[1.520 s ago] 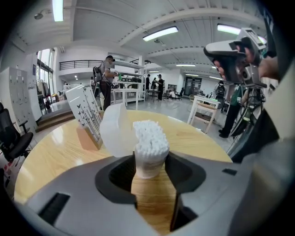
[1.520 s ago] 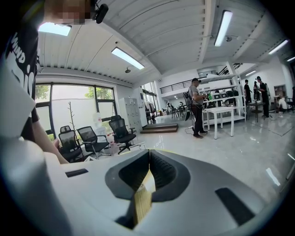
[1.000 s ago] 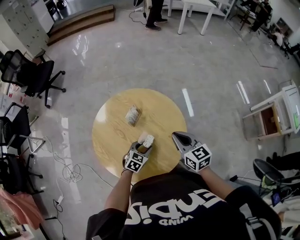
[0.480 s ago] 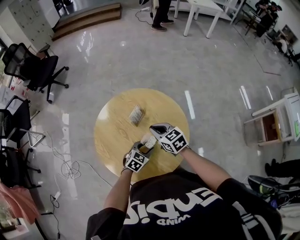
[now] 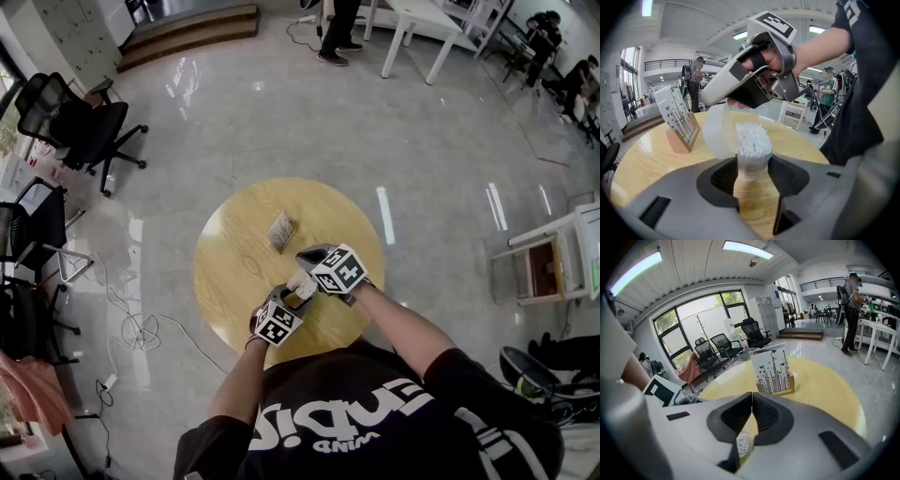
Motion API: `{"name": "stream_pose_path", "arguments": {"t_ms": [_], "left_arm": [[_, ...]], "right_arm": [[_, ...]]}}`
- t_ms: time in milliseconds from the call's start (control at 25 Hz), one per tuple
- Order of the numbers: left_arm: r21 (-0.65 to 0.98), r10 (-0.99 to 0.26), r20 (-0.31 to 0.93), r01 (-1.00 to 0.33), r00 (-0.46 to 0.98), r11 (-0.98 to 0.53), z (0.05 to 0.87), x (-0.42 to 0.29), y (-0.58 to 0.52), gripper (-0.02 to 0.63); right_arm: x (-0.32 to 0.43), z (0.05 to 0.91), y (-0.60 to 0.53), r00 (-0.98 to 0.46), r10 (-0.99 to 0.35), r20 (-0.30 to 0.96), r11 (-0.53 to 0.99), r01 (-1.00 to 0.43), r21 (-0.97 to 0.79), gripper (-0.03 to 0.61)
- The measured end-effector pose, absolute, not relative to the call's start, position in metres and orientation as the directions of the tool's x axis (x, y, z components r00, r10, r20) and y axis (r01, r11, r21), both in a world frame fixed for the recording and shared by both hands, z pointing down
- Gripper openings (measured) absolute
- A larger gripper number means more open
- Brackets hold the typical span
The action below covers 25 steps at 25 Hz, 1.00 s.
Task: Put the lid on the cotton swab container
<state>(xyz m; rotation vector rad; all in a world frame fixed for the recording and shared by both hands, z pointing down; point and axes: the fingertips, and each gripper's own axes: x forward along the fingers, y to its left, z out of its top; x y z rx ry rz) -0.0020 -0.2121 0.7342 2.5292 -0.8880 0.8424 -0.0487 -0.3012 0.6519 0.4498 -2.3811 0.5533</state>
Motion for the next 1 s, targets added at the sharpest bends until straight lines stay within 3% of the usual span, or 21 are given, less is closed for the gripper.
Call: {"name": "stream_pose_path", "arguments": {"t_ms": [280,1000], "left_arm": [[0.109,-0.457,0.630,-0.654,0.628,-0.748,0.735,-0.003,-0.216,0.202],[0.135,-0.459,0.620,-0.663,0.636,-0.737,0.741,-0.006,-0.214,0.204]], "right_arm": [[-0.055,0.656,-0.299,-0.721,-0.122,0.682,0.870,-0.408,-0.277,0.003],[-0.014,0.669,-0.257,-0.711,-0.157,0.685,0.885,-0.410,-0.222,0.003]]}}
